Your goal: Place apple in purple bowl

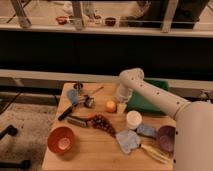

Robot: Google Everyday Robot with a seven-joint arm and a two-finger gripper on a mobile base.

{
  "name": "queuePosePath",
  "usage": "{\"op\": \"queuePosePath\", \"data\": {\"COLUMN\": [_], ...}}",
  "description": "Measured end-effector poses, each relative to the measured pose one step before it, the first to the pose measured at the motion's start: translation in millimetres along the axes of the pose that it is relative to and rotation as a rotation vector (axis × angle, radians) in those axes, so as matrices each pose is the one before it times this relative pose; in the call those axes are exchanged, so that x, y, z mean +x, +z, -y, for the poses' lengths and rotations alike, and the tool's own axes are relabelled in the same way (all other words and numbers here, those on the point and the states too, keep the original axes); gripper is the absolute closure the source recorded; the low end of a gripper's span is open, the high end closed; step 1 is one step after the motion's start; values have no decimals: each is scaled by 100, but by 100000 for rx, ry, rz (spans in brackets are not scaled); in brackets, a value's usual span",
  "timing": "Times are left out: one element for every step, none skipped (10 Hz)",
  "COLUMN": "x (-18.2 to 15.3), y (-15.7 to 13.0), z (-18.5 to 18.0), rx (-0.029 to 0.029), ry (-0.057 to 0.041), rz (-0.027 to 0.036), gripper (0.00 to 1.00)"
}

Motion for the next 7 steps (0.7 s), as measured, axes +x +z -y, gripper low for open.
{"op": "queuePosePath", "data": {"x": [-1050, -750, -555, -243, -140, -56, 30], "y": [142, 119, 38, -11, 7, 30, 85], "z": [-180, -196, -117, -51, -6, 50, 60], "rx": [-8, -100, 60, 72, -3, -5, -33], "ry": [-1631, -1203, -988, -405, -257, 94, 260], "rz": [489, 324, 308, 163, 56, 225, 342], "gripper": [20, 20, 20, 20, 20, 20, 20]}}
